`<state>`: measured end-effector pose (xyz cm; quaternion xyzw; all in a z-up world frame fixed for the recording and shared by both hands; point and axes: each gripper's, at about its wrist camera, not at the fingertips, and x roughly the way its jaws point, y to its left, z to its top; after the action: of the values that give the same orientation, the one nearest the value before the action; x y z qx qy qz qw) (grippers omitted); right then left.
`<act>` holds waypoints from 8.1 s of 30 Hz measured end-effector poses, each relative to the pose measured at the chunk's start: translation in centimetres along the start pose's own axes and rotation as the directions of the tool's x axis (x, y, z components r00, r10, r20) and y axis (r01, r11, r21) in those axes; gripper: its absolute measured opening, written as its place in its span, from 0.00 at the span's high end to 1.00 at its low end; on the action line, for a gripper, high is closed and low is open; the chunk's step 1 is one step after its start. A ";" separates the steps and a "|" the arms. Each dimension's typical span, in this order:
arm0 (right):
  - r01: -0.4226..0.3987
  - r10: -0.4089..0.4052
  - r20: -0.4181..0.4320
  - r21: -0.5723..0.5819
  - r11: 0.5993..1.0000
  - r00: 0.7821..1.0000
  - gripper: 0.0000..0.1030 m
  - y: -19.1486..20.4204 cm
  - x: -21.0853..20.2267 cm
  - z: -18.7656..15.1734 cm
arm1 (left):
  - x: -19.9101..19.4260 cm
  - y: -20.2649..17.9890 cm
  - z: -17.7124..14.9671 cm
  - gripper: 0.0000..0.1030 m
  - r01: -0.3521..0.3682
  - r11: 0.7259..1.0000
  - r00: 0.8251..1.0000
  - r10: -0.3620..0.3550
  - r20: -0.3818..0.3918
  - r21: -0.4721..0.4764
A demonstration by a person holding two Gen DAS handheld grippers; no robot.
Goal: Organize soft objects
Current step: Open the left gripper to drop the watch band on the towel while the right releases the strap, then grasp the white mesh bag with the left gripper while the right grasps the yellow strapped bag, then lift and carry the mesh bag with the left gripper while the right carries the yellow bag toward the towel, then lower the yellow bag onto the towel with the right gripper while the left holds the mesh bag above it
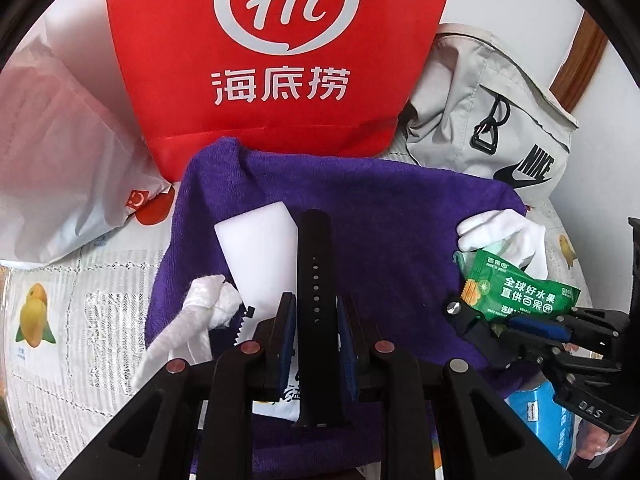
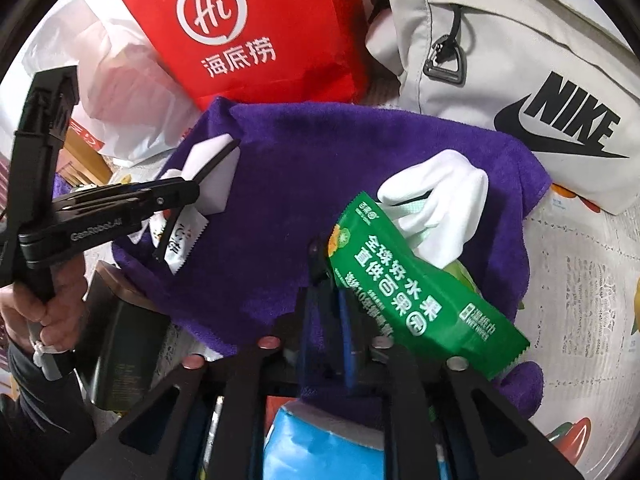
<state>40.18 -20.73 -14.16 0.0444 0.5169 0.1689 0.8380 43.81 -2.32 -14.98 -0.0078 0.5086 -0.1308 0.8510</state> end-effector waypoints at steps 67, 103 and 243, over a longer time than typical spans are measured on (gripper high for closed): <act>0.036 -0.031 0.090 -0.051 0.998 0.995 0.45 10.0 -6.8 -25.5 | -10.2 -3.8 -27.8 0.31 -0.114 0.992 0.994 0.113 0.010 0.046; 0.087 -0.093 0.123 0.054 0.995 0.988 0.45 4.1 -10.4 -30.5 | -8.7 -8.0 -28.1 0.02 -0.109 0.989 0.994 0.107 0.032 0.097; 0.195 -0.183 0.140 -0.081 0.977 0.973 0.59 -1.3 -2.0 1.4 | -6.2 0.9 -3.0 0.94 0.167 0.983 0.984 -0.161 0.072 -0.082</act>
<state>40.88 -22.49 -12.18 -0.0337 0.4539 0.1093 0.8837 38.63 0.36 -11.20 -0.0913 0.4833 -0.1778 0.8523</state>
